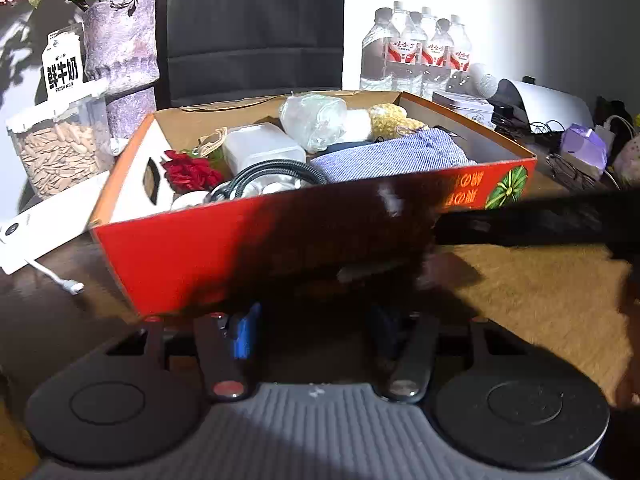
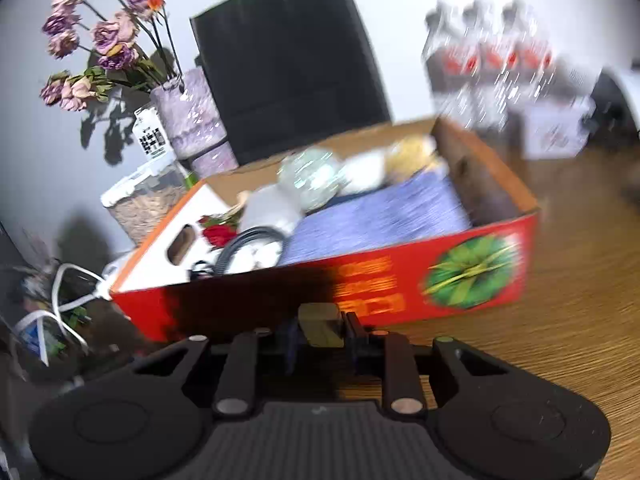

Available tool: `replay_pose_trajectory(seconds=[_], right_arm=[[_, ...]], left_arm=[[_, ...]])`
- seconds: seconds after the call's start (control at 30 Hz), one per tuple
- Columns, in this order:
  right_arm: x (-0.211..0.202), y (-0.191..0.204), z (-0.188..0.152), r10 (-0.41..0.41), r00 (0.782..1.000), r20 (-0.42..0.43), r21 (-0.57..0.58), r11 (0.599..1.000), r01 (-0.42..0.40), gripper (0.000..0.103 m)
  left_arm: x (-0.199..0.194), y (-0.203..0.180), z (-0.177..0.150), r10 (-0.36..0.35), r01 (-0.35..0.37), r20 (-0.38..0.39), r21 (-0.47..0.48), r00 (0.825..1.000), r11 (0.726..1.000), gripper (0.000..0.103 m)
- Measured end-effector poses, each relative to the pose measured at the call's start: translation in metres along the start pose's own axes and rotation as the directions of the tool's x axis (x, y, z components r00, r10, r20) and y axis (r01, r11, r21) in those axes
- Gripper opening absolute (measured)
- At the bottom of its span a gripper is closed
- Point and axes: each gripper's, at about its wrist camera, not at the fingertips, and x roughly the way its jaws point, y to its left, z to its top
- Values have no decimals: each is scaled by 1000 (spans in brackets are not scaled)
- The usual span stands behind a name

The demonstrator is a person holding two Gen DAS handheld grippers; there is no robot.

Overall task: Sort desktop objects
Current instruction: 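Grasp the small orange wrapped item with the left tool while the right tool grasps the cream block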

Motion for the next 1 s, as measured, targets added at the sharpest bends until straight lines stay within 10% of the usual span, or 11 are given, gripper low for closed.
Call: replay_pose_trajectory(seconds=[0.13,0.23,1.0], right_arm=[[-13,-17,-13,-19,1000,-5,6,1000,19,23],[-19,-14,-16,-7,1000,0,-23,1000,7,20],[-71,37,-62,51,994,92,-214,976,-30,20]], left_arm=[[11,-10,9,17,-18,-5,-37,1000,999,66],[14,-17,12,58,-58,-6,-47,998,997,43],[-93,-12,-57,99,-83,72,-203,992,976,42]])
